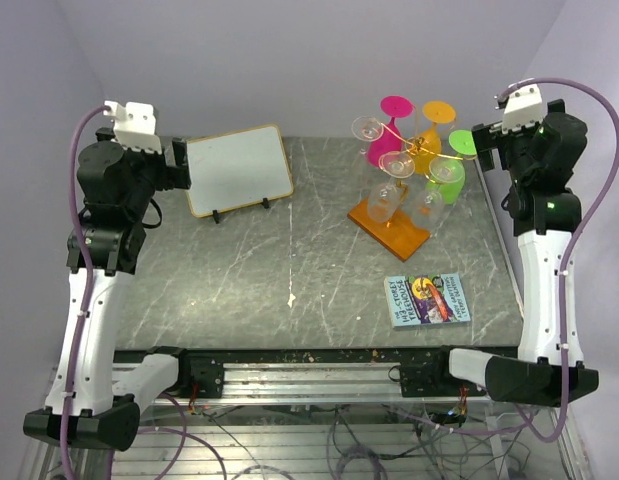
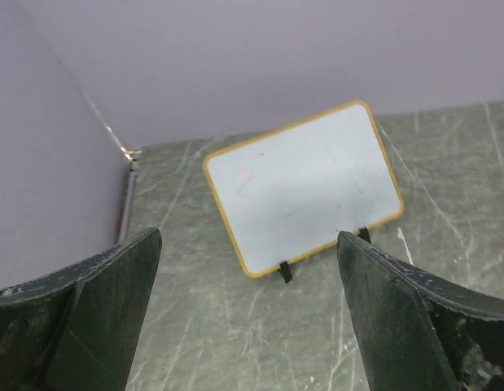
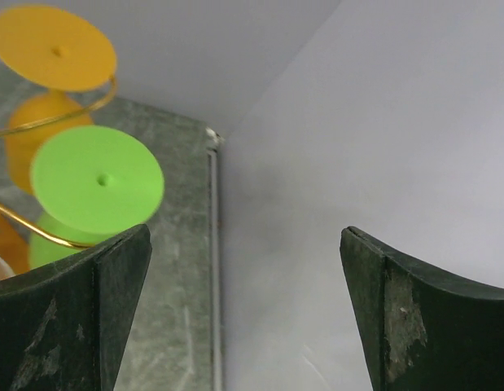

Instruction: Place the wine glass upside down on the wine glass rack

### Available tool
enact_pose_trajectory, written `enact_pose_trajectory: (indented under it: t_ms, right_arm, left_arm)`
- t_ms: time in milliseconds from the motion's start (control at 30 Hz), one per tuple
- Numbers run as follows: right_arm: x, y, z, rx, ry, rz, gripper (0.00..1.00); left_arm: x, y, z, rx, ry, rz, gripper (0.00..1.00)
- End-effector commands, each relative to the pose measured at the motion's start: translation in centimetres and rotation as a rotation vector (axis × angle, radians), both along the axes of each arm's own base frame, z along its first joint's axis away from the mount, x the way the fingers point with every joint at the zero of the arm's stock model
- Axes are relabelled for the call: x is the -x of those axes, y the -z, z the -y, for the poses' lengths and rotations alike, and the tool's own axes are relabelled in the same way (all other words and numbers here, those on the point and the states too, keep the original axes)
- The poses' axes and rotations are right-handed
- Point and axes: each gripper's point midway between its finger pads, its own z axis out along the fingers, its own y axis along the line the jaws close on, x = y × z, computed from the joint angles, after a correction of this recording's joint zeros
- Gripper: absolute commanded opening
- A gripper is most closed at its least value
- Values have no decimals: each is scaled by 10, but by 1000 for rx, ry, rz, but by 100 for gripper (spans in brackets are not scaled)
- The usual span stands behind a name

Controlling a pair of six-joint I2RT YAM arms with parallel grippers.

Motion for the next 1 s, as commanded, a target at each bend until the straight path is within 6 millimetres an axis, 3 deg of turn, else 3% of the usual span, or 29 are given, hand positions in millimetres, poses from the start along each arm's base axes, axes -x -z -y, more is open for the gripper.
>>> enact_pose_trajectory:
  t_ms: [0, 133, 400, 667, 867, 967]
  right_arm:
    - [-2, -12, -24, -160, -122, 84, 100]
    - [4, -16, -33, -194, -188, 101, 100]
    - [21, -4, -32, -296, -135, 86, 100]
    - [39, 1, -20, -374, -25, 133, 100]
    - [52, 19, -11, -364, 24, 113, 100]
    - [62, 19, -8, -369, 39, 122, 100]
  left_arm:
    - [6, -42, -26, -1, -136, 110, 100]
    - [4, -39, -24, 13, -130, 92, 100]
    - [10, -31, -39, 33, -217, 72, 100]
    - [15, -12, -24, 2, -116, 21, 100]
    - [25, -11, -25, -4, -117, 21, 100]
    - [31, -16, -29, -4, -142, 33, 100]
